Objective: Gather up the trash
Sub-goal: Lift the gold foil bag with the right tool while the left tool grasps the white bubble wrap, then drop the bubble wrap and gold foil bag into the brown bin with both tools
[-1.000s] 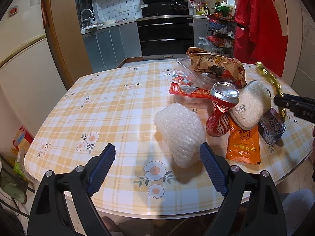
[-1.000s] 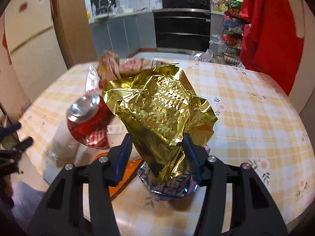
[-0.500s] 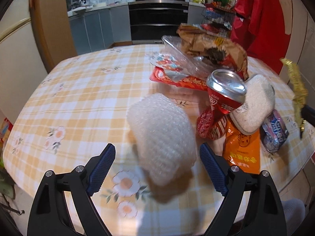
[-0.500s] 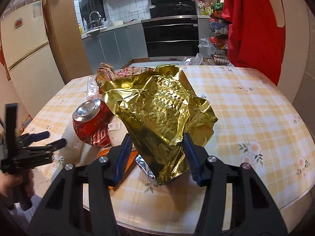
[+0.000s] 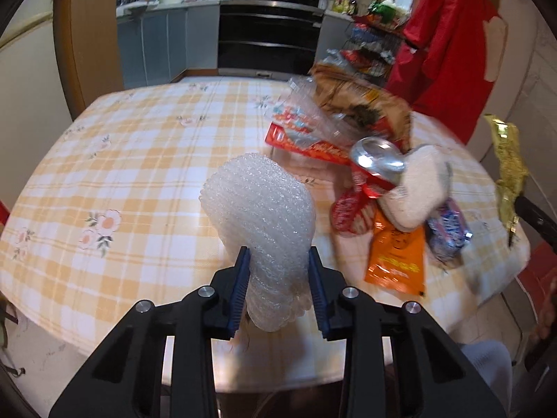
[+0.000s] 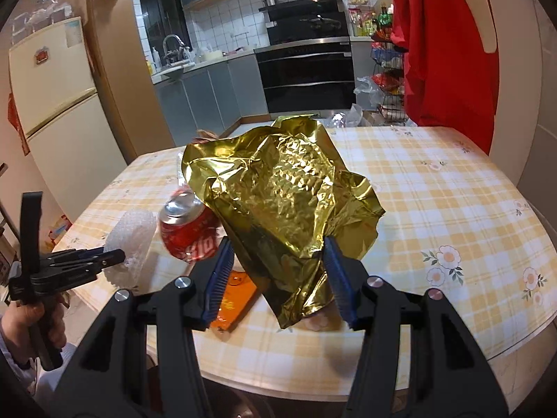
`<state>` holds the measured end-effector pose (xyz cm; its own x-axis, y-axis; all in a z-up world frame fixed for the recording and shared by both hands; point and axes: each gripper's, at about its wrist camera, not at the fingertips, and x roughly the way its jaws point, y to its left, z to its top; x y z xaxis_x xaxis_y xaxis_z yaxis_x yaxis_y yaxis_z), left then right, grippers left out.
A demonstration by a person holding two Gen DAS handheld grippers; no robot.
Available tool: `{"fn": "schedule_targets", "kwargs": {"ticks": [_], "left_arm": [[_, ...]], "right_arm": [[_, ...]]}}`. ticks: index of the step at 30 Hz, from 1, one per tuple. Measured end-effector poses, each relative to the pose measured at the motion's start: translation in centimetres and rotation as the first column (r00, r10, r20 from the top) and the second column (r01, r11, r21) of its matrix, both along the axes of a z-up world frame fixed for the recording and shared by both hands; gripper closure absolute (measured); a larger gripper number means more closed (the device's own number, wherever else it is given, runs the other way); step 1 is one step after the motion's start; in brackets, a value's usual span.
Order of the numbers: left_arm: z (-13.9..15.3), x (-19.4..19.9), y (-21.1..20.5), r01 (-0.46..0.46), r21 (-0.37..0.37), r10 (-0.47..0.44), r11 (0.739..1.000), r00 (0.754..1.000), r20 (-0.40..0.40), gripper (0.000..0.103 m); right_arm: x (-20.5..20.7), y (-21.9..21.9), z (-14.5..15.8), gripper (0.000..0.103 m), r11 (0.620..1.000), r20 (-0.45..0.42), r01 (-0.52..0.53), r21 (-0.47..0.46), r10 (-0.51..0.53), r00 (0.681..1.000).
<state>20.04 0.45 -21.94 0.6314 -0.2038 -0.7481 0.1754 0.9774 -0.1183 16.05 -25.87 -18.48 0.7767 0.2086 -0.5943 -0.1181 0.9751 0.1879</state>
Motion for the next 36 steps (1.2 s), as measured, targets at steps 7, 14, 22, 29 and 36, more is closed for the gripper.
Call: {"fn": "schedule_targets", "kwargs": {"ticks": [7,14,22,29,36], "left_arm": [[4.4,-6.6,-0.9,0.173,0.007,-0.173,0.985,0.984,0.040,0.071],[4.5,-12.6,-1.4,0.256,-0.016,-0.256,0.967,0.967,0.004,0.070],[3.2,-16.2,-2.5,0.307,-0.058,-0.309,0.950,0.950,-0.030,0.058],[5.6,-17.8,-2.5,0.290,-0.026,-0.287,0.957,0.955,0.070,0.025],[9.2,-18.3,0.1,0.129,0.008,-0.128,0.992,0.973,0.194,0.008]], "right_arm": [[-3.0,1.3,2.2,0.049,1.000,0.032,-0.016,-0.003,0.016,0.999],[-6.3,1.9,3.9,0.049,1.000,0.054,-0.021,-0.007,0.022,0.998],[-9.6,3.3,5.6,0.049,0.998,0.081,-0.053,-0.047,0.056,0.995],[-11.8,4.3,6.4,0.049,0.994,0.087,-0.080,-0.073,0.087,0.992],[-13.4,6.0,6.5,0.049,0.985,0.077,-0.140,-0.099,0.148,0.986]]}}
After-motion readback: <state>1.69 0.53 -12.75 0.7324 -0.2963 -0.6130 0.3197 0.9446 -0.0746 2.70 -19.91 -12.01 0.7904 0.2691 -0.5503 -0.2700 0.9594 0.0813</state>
